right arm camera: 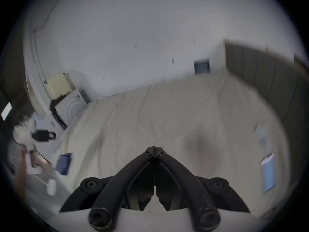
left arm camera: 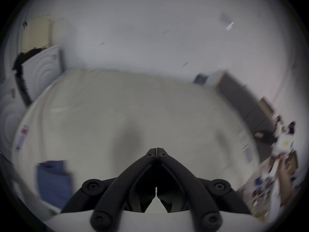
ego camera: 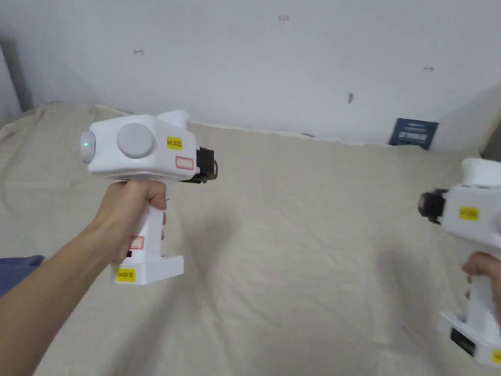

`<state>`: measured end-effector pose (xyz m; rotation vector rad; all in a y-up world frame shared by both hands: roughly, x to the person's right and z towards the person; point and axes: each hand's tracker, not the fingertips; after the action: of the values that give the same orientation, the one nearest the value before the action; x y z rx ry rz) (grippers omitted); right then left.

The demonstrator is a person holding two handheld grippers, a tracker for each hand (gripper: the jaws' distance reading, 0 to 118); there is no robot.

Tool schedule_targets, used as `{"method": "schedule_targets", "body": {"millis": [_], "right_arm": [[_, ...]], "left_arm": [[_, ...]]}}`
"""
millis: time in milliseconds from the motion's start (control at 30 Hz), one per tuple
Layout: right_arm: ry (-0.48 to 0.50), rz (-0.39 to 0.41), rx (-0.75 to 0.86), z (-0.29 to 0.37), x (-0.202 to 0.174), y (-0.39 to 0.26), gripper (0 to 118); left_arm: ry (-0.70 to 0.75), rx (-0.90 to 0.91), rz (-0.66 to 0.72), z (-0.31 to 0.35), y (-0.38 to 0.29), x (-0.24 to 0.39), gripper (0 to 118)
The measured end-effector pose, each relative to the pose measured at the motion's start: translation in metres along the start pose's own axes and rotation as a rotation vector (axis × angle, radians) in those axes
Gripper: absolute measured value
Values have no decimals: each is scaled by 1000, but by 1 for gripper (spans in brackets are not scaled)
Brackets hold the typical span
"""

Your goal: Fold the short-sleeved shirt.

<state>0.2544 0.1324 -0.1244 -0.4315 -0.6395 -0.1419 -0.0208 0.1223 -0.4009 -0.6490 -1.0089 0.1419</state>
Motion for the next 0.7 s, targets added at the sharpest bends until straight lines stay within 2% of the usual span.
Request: {"method": "schedule_targets", "body": {"millis": [67,133,167,267,500,567,700], "right_arm": [[-54,93,50,4,-14,30,0],[-143,144,132,1,-19,46,0],[-145,107,167,4,-17,55,0],[-168,14,242,2,-4,73,0],[-155,75,301,14,0,91,0],[-134,44,313,15,1,93,0],[-117,37,315,16,-5,97,0]], "left_arm": [[50,43,-73,-21,13,60,0],[180,155,-175,-30,16,107,0],[209,204,-239,-33,16,127,0],[257,238,-282,-32,30,148,0],[237,320,-256,-27,68,147,0],[233,343,-274,-24,72,148,0],[227,344,-284,-20,73,151,0]]}}
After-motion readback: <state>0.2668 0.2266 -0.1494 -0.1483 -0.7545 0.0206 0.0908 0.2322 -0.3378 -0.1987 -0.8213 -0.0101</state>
